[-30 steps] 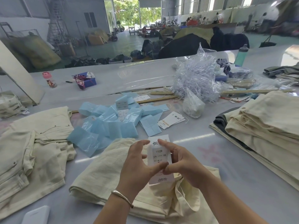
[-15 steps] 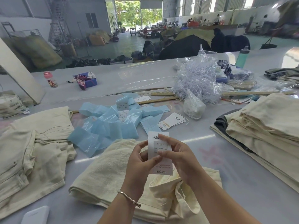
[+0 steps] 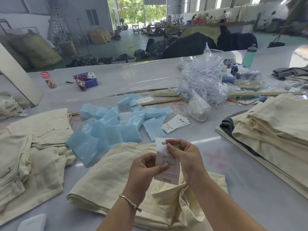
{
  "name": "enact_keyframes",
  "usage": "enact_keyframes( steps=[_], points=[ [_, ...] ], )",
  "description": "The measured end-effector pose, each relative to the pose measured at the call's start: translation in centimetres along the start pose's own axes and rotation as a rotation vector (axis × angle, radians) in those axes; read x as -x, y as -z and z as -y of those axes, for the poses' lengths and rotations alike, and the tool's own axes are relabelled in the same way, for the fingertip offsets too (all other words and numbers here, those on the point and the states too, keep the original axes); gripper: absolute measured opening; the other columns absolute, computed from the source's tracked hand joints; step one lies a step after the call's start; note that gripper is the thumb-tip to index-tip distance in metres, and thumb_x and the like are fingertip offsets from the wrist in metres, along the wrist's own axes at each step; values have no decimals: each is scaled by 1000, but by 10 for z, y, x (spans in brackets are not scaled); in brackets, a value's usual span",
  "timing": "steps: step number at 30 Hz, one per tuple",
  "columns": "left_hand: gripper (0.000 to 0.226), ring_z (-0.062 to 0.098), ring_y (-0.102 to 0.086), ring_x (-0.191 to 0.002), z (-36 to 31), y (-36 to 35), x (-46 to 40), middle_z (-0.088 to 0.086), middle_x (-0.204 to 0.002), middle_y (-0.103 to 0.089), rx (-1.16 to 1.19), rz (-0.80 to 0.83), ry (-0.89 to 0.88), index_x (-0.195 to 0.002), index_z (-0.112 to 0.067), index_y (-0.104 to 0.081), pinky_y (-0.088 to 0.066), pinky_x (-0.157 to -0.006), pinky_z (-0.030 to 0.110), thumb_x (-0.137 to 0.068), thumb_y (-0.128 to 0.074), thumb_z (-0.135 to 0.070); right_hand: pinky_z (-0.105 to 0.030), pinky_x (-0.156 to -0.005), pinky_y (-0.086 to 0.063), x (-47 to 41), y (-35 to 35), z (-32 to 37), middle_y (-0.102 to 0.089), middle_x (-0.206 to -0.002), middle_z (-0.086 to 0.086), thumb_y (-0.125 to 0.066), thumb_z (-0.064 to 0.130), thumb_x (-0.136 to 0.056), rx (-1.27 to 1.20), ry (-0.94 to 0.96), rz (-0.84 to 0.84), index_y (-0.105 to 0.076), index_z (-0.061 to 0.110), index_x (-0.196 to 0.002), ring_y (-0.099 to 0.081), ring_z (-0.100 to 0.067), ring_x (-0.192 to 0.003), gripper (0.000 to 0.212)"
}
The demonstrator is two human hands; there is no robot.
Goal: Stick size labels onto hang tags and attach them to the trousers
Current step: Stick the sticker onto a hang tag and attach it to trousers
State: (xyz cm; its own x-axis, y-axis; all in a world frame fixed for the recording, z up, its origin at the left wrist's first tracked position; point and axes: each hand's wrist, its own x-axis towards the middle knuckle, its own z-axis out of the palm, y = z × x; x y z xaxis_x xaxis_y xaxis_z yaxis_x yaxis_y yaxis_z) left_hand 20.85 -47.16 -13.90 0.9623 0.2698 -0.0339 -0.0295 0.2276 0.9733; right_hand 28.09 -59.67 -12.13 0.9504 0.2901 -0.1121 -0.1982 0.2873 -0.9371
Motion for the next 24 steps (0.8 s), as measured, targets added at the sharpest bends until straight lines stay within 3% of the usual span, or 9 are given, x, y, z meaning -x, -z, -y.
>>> enact_keyframes(
  steps=[4, 6, 10, 14, 17, 19, 21, 24],
  points=[
    [34, 26, -70, -85, 11, -9, -15, 22, -94, -73, 10, 81, 103, -92, 3, -73, -55, -73, 30, -60, -84, 1, -32, -60, -52, -10, 9, -6, -67, -75, -11, -69, 5, -85, 94, 19, -84, -71, 6, -85, -60, -23, -62, 3],
    [31, 27, -69, -88, 19, -17, -24, 21, -98, -73, 22, 93, 148, -96, -2, -75, -55, -78, 32, -66, -82, -8, -35, -64, -52, -18, 18, -7, -67, -76, -12, -69, 6, -85, 130, 9, -85, -70, 3, -87, -60, -23, -65, 4],
    [32, 25, -69, -87, 30, -36, -47, 18, -99, -73, 77, 54, 248, -98, -3, -76, -55, -72, 29, -71, -77, -23, -35, -68, -53, -44, 38, -9, -68, -80, -9, -65, 6, -88, 169, -37, -39, -70, 4, -87, -62, -19, -69, 6],
    [33, 21, -64, -74, 36, -50, -75, 10, -85, -72, 57, -87, 318, -87, -5, -76, -52, -65, 30, -69, -76, -34, -23, -63, -48, -90, 67, -15, -66, -77, -8, -57, -1, -91, 214, -63, -40, -71, 9, -86, -57, -14, -66, 18],
    [36, 23, -62, -69, 42, -53, -97, 11, -81, -71, 15, -172, 334, -83, -4, -76, -50, -65, 33, -66, -80, -36, -18, -56, -41, -146, 102, -22, -59, -73, -4, -56, 1, -91, 470, -46, -145, -68, 13, -87, -50, -10, -61, 18],
    [31, 24, -62, -66, 48, -53, -112, 13, -80, -71, 5, -218, 338, -84, -7, -76, -50, -61, 32, -64, -86, -28, -26, -60, -42, -189, 127, -26, -59, -79, -2, -56, 5, -90, 700, -32, -243, -65, 15, -88, -53, -17, -70, 14],
    [27, 23, -63, -65, 52, -52, -120, 15, -82, -72, 5, -246, 321, -87, -10, -76, -51, -59, 33, -64, -79, -24, -29, -67, -40, -225, 145, -30, -61, -90, -2, -52, 4, -89, 918, 4, -319, -63, 15, -95, -55, -21, -79, 17],
    [32, 24, -64, -66, 61, -50, -134, 17, -87, -73, 11, -282, 288, -90, -12, -75, -52, -56, 34, -59, -75, -22, -30, -70, -39, -280, 158, -34, -62, -104, -5, -51, 8, -91, 1131, 35, -302, -60, 15, -102, -57, -25, -89, 17]
  ],
)
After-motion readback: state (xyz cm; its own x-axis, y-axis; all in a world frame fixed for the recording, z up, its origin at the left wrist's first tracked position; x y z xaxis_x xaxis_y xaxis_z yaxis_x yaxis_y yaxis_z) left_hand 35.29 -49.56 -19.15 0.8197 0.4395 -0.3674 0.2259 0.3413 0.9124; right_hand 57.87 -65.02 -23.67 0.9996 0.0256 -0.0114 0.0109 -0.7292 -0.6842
